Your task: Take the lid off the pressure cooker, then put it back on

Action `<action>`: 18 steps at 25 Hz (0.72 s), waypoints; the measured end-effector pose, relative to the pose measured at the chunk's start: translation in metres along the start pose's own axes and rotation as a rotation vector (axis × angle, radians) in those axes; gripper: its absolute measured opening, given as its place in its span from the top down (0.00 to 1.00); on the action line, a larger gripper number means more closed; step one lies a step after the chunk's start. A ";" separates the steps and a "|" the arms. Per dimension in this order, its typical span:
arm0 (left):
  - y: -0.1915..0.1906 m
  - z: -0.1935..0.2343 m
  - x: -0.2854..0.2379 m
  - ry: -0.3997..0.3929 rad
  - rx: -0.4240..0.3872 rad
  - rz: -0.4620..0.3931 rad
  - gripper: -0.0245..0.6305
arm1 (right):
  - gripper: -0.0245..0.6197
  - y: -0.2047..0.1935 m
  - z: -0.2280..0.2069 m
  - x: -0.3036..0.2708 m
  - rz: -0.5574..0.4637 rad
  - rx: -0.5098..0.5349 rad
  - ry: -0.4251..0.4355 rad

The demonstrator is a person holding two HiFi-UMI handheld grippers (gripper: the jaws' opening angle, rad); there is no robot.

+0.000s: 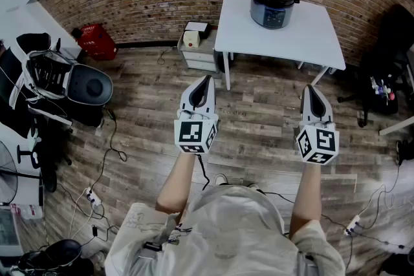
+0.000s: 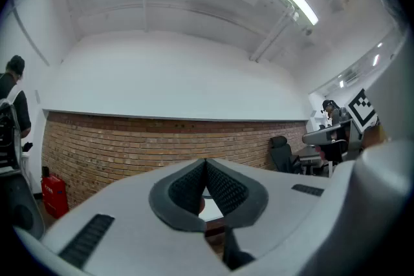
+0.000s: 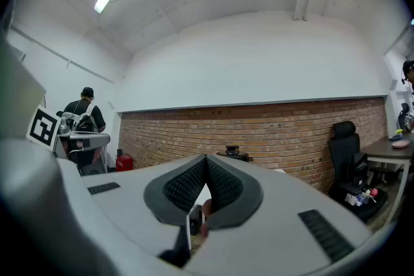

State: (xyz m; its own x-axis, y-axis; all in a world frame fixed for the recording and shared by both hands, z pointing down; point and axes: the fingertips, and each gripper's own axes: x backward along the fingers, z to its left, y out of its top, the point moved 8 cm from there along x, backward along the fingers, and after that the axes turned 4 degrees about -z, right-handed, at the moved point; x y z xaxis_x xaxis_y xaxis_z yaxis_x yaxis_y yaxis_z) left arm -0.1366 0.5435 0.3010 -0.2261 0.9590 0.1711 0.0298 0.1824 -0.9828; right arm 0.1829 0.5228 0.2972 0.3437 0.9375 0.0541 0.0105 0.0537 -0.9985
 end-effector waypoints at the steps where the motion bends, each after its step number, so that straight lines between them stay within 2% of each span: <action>1: 0.000 -0.002 0.001 0.003 -0.001 0.003 0.94 | 0.94 -0.001 -0.001 0.001 0.003 -0.001 0.006; 7: -0.001 -0.010 0.007 -0.023 0.018 0.020 0.94 | 0.94 -0.003 -0.002 0.011 0.023 -0.012 0.023; 11: -0.002 -0.015 0.010 -0.024 -0.015 0.030 0.94 | 0.93 -0.004 -0.002 0.015 0.012 -0.051 0.007; 15: -0.005 -0.018 0.013 -0.038 -0.008 0.030 0.94 | 0.93 -0.008 0.001 0.016 0.018 -0.066 0.005; 18: -0.004 -0.017 0.015 -0.037 -0.012 0.032 0.94 | 0.89 -0.008 0.004 0.014 0.019 -0.078 0.024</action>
State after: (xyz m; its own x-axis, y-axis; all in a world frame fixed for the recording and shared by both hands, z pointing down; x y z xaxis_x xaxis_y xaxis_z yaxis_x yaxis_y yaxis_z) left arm -0.1231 0.5605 0.3084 -0.2607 0.9557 0.1363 0.0488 0.1541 -0.9868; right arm 0.1840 0.5365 0.3064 0.3666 0.9297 0.0363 0.0772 0.0085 -0.9970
